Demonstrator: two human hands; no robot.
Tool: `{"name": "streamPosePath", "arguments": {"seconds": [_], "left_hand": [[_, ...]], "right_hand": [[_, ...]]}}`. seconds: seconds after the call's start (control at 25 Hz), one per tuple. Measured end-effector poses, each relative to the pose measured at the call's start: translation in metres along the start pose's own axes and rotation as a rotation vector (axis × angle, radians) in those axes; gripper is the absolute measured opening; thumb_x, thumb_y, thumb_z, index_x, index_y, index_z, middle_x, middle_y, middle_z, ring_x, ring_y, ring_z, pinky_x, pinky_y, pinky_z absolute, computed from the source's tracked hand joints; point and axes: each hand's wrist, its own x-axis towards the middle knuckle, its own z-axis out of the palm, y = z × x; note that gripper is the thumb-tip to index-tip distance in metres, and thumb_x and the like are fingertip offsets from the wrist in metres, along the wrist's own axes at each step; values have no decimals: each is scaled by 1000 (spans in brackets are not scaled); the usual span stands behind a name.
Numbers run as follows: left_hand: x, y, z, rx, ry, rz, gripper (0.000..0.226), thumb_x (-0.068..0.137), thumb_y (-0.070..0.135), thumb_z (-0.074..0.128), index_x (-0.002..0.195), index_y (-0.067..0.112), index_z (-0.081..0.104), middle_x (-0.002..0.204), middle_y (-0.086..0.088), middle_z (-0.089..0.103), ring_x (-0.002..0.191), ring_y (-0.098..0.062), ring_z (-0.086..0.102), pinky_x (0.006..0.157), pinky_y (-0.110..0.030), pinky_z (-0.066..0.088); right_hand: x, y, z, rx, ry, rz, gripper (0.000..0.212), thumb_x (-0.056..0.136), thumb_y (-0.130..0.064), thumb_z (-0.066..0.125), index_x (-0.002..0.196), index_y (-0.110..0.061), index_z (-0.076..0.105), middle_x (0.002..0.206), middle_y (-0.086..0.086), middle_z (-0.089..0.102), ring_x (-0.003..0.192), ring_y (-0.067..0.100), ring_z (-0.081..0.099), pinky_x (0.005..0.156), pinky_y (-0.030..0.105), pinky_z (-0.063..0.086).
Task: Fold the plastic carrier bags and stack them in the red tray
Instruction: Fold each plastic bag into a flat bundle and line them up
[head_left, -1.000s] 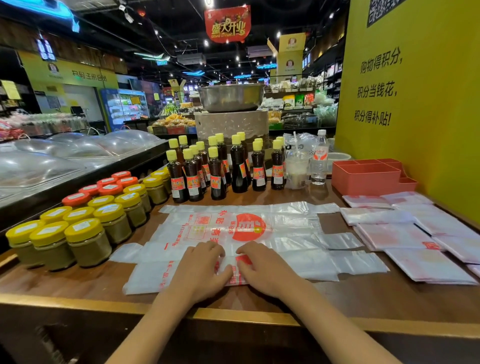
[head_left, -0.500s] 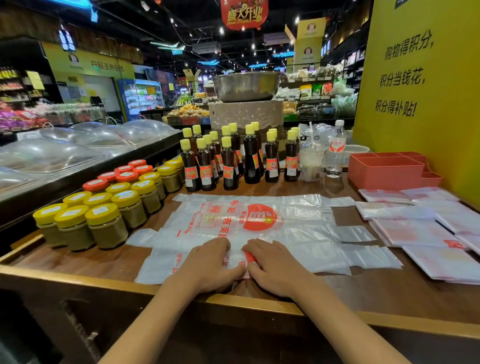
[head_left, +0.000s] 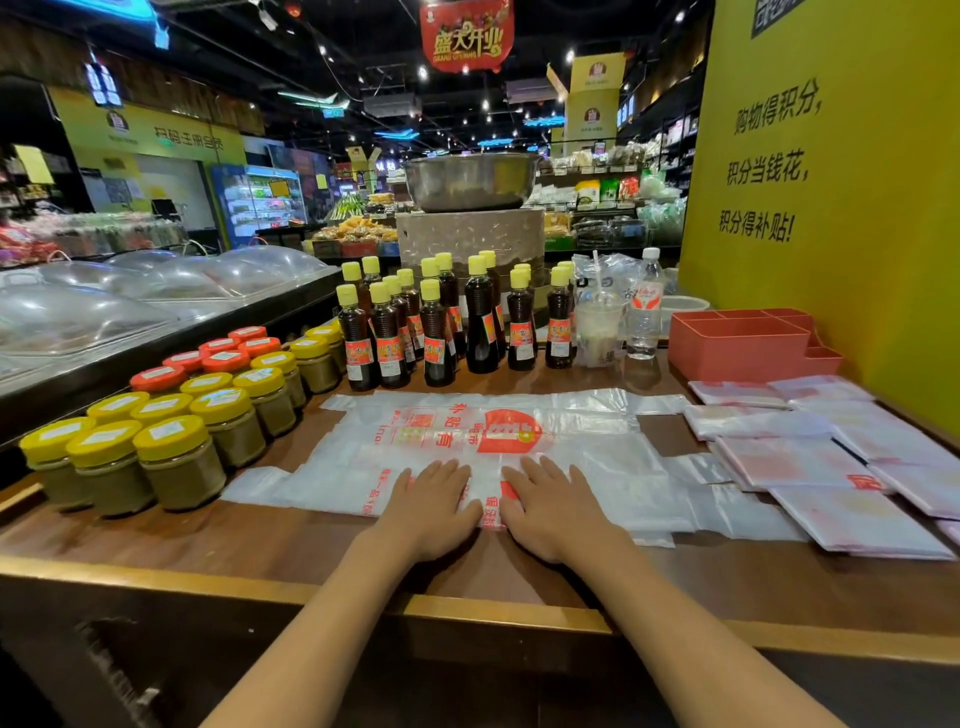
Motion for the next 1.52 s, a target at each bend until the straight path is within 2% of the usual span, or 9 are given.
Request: {"name": "streamPosePath", "arguments": {"seconds": [0.16, 0.28, 0.44, 0.52, 0.6, 0.68, 0.84, 1.12, 1.52], "left_hand": [[3, 6, 1, 30, 104, 80, 61, 99, 54, 35, 153, 25, 32, 160, 1, 32, 146, -17, 29, 123, -44, 16], [-4, -2, 1, -44, 198, 121, 61, 88, 69, 42, 134, 29, 49, 133, 10, 56, 114, -9, 52, 101, -31, 40], [-4, 2, 4, -96, 245, 88, 45, 87, 70, 45, 113, 33, 47, 106, 16, 55, 90, -5, 48, 81, -24, 37], [1, 1, 8, -98, 262, 64, 34, 97, 58, 40, 116, 30, 47, 114, 11, 56, 97, -7, 49, 88, -26, 37], [7, -4, 15, -65, 179, 50, 42, 102, 52, 30, 138, 31, 42, 142, 9, 49, 127, -11, 45, 113, -35, 30], [8, -8, 20, -10, 28, 17, 58, 104, 53, 20, 158, 31, 16, 166, 9, 14, 152, -12, 10, 125, -41, 3], [9, -13, 17, 29, -81, -50, 69, 101, 61, 15, 159, 29, -5, 166, 6, -10, 153, -14, -10, 123, -44, -7], [-1, -21, 4, 21, -109, -70, 71, 101, 61, 18, 159, 27, -5, 167, 3, -10, 153, -16, -9, 124, -47, -4], [-16, -94, -2, 43, -98, -265, 107, 72, 88, 1, 159, 25, -5, 167, -3, -10, 154, -21, -8, 124, -46, -1]], "right_hand": [[-6, 13, -7, 43, 40, -94, 57, 106, -49, 24, 158, -26, 24, 166, -1, 21, 153, 18, 15, 124, 47, 0], [-11, 19, -7, 33, 11, -131, 60, 103, -55, 26, 157, -30, 25, 166, -2, 22, 153, 20, 16, 125, 47, 0], [-11, 23, -5, 65, -20, -128, 64, 101, -60, 27, 158, -34, 19, 168, -4, 12, 155, 19, 6, 126, 46, -1], [-12, 23, -4, 68, -44, -131, 65, 101, -61, 25, 159, -36, 13, 169, -6, 5, 155, 17, 0, 125, 46, -4], [-13, 24, -3, 52, -62, -150, 65, 101, -62, 20, 160, -37, 7, 169, -8, 1, 155, 14, -4, 125, 46, -7], [-12, 23, -3, 34, -76, -161, 63, 103, -60, 16, 160, -38, 5, 169, -9, -1, 155, 13, -6, 125, 47, -8], [-12, 29, -3, 58, -87, -101, 60, 104, -58, 11, 160, -36, 6, 169, -8, -1, 155, 14, -6, 125, 46, -6], [-15, 75, -7, 96, -51, 227, 66, 104, -58, 13, 161, -27, 6, 169, 1, -3, 155, 24, -6, 125, 48, -4], [-7, 76, -2, 121, -31, 353, 75, 101, -65, 12, 161, -22, 2, 169, 4, -7, 155, 24, -8, 124, 47, -6]]}}
